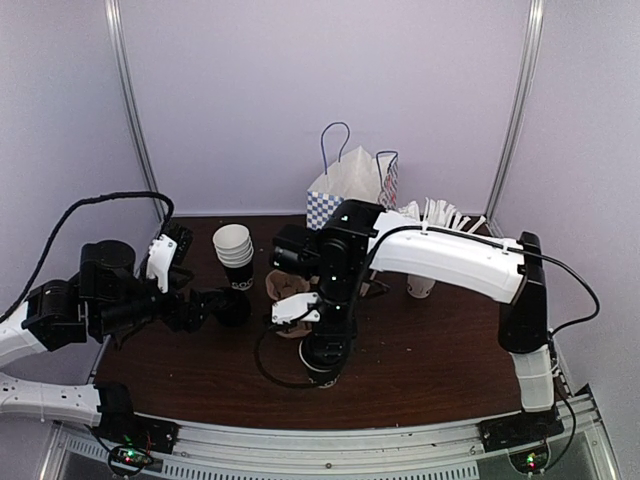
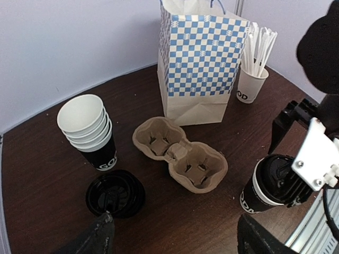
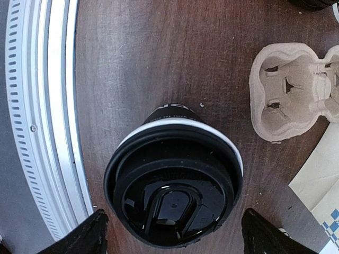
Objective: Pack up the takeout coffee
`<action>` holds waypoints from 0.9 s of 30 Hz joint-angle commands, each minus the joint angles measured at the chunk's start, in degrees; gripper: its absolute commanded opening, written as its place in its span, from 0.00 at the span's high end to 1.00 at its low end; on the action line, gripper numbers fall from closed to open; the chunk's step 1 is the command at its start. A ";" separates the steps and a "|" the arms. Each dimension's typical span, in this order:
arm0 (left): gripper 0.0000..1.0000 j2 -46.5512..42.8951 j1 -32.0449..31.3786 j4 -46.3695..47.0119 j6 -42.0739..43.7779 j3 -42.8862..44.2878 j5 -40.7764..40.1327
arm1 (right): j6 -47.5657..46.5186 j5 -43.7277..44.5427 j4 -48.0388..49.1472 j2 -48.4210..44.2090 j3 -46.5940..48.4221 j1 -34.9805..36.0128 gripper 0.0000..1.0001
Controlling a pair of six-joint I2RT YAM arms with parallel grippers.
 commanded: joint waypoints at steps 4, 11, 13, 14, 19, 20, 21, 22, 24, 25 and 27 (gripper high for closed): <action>0.20 7.44 3.10 5.70 -14.64 -0.65 8.19 | -0.02 -2.60 0.17 -10.38 -0.09 -0.35 0.09; 0.33 15.46 3.15 10.56 -28.61 -2.38 18.60 | 3.58 -10.14 6.83 -20.20 -12.35 -10.03 0.21; 0.33 16.22 3.15 13.53 -32.36 -4.33 22.68 | 5.08 -13.36 10.51 -22.42 -17.64 -13.20 0.26; 0.33 16.48 3.13 15.90 -34.17 -5.80 24.39 | 6.52 -15.48 12.53 -23.40 -20.64 -14.77 0.29; 0.37 19.48 3.00 26.24 -40.17 -10.49 29.93 | 10.60 -23.39 23.81 -27.30 -35.66 -18.09 0.44; 0.39 20.35 2.92 27.32 -40.57 -10.69 30.57 | 11.11 -24.63 25.26 -27.34 -37.90 -18.01 0.45; 0.40 21.06 2.71 28.19 -40.80 -10.81 31.00 | 11.51 -25.77 25.67 -26.77 -39.14 -18.00 0.45; 0.41 21.62 2.48 29.01 -40.94 -10.90 31.21 | 11.62 -26.31 25.48 -25.83 -39.62 -17.99 0.46; 0.41 22.12 2.09 29.24 -40.85 -10.91 31.18 | 11.45 -26.08 25.25 -23.94 -39.82 -17.99 0.47; 0.41 22.39 1.98 29.35 -40.84 -10.99 31.19 | 11.32 -25.90 25.47 -23.25 -39.83 -17.99 0.47; 0.41 23.49 1.89 29.77 -41.15 -11.21 31.20 | 11.54 -26.45 26.56 -22.18 -39.93 -17.99 0.47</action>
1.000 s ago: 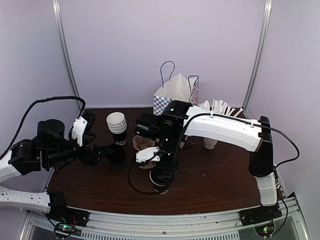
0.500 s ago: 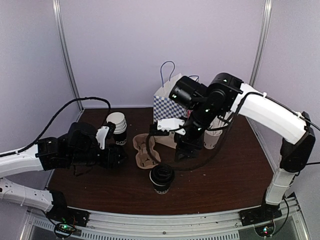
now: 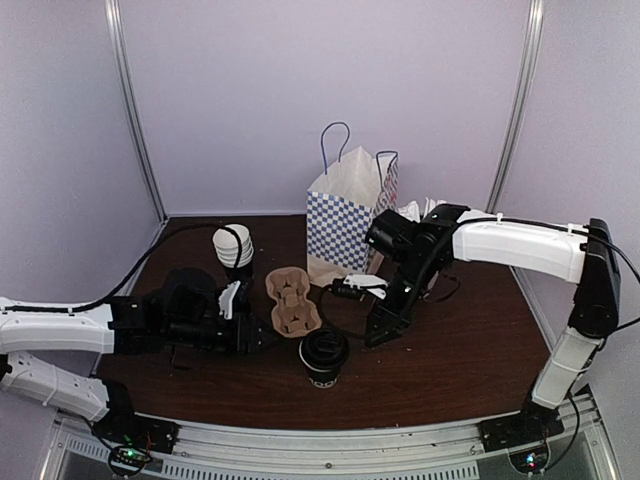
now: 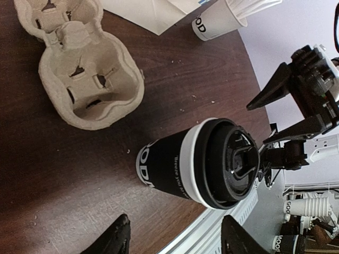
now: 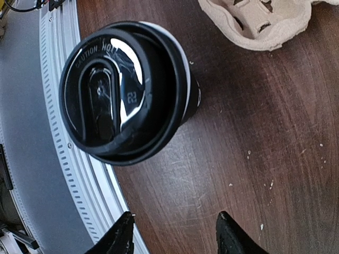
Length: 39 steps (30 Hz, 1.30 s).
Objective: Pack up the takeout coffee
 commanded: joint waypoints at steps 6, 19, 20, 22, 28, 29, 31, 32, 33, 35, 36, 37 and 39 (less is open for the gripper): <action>0.41 5.45 -0.90 11.92 -3.43 -0.95 2.49 | 1.97 -5.37 5.39 6.15 3.91 0.53 0.52; 0.40 10.36 -1.78 16.74 -3.63 -0.81 3.18 | 1.93 -4.84 4.35 8.18 5.81 2.57 0.55; 0.41 10.20 -1.73 16.72 -3.69 -0.94 3.00 | 1.77 -4.56 4.10 8.20 5.80 2.58 0.55; 0.41 9.76 -1.76 16.46 -3.51 -1.14 2.60 | 1.43 -3.66 3.49 7.88 5.65 2.48 0.55; 0.43 9.99 -1.76 16.60 -2.83 -1.48 2.43 | 0.02 -5.45 2.88 4.89 2.52 1.98 0.50; 0.43 10.32 -1.75 17.14 -2.89 -1.60 2.54 | -0.09 -6.46 2.54 4.61 2.08 1.96 0.49; 0.43 10.91 -1.76 18.57 -2.91 -1.72 3.17 | -0.08 -9.54 2.45 4.05 1.12 1.75 0.48; 0.43 11.14 -1.75 18.91 -2.98 -1.65 3.34 | 0.35 -11.36 2.81 3.87 0.59 1.58 0.48; 0.43 11.49 -1.71 19.14 -3.00 -1.45 3.48 | 0.74 -13.44 3.21 3.75 0.19 1.37 0.48; 0.43 12.06 -1.78 19.04 -2.85 -1.13 3.49 | 1.53 -16.77 3.77 3.93 -0.30 1.03 0.49; 0.43 12.39 -1.77 19.08 -2.78 -1.03 3.51 | 1.89 -18.23 3.98 4.23 -0.41 0.80 0.49; 0.43 12.67 -1.75 19.14 -2.71 -0.94 3.56 | 2.20 -19.44 4.10 4.59 -0.43 0.55 0.49; 0.44 13.31 -1.72 19.11 -2.52 -0.69 3.81 | 3.24 -21.10 4.52 5.22 -0.33 -0.07 0.51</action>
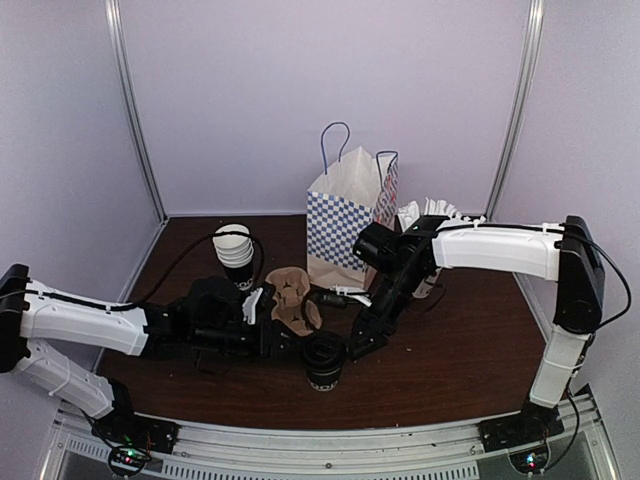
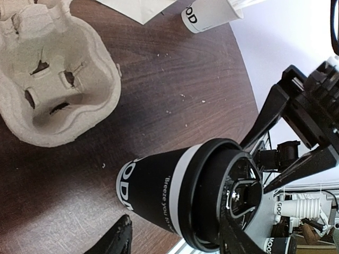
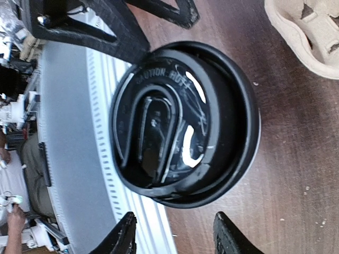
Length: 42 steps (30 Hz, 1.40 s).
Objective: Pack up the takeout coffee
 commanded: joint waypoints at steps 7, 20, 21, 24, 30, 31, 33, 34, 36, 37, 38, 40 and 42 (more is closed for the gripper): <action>0.49 3.34 -0.24 3.13 0.86 0.39 1.43 | 5.83 -10.50 3.81 1.75 -1.03 -4.21 0.59; 0.50 5.92 -0.22 3.16 0.77 -0.08 3.12 | 8.02 -13.10 4.69 6.49 -0.79 -5.07 0.63; 0.50 5.88 -0.22 3.07 0.74 -0.24 3.05 | 8.03 -13.18 4.58 6.68 -0.97 -5.10 0.63; 0.50 5.92 -0.24 2.90 0.53 -1.28 2.92 | 8.58 -13.17 5.39 7.01 -1.98 -5.05 0.63; 0.50 7.47 -0.28 4.10 0.25 -2.33 3.13 | 10.67 -13.65 5.10 8.31 -1.76 -5.06 0.63; 0.50 7.84 -0.27 4.33 0.26 -2.35 3.27 | 11.49 -14.80 4.86 8.50 -1.45 -5.05 0.61; 0.50 8.73 -0.26 5.18 0.23 -2.27 3.69 | 14.04 -16.12 5.64 8.23 -1.02 -4.92 0.56; 0.50 9.29 -0.29 5.59 0.20 -2.18 3.85 | 14.64 -16.19 5.61 8.13 -0.65 -4.74 0.54; 0.50 11.00 -0.29 6.39 0.24 -1.84 4.33 | 14.72 -15.06 4.82 8.09 0.09 -3.73 0.54; 0.50 11.67 -0.29 6.85 0.18 -1.74 4.50 | 14.72 -13.94 4.64 8.08 0.11 -3.20 0.55; 0.50 12.28 -0.29 7.34 0.06 -1.72 4.69 | 16.05 -12.77 4.38 8.03 -0.03 -2.63 0.56; 0.50 13.08 -0.30 8.03 -0.29 -1.88 4.86 | 16.58 -11.77 4.06 8.16 -0.44 -1.84 0.60; 0.50 12.75 -0.28 7.97 -0.40 -1.97 4.81 | 17.21 -13.51 4.62 8.16 -0.88 -1.71 0.68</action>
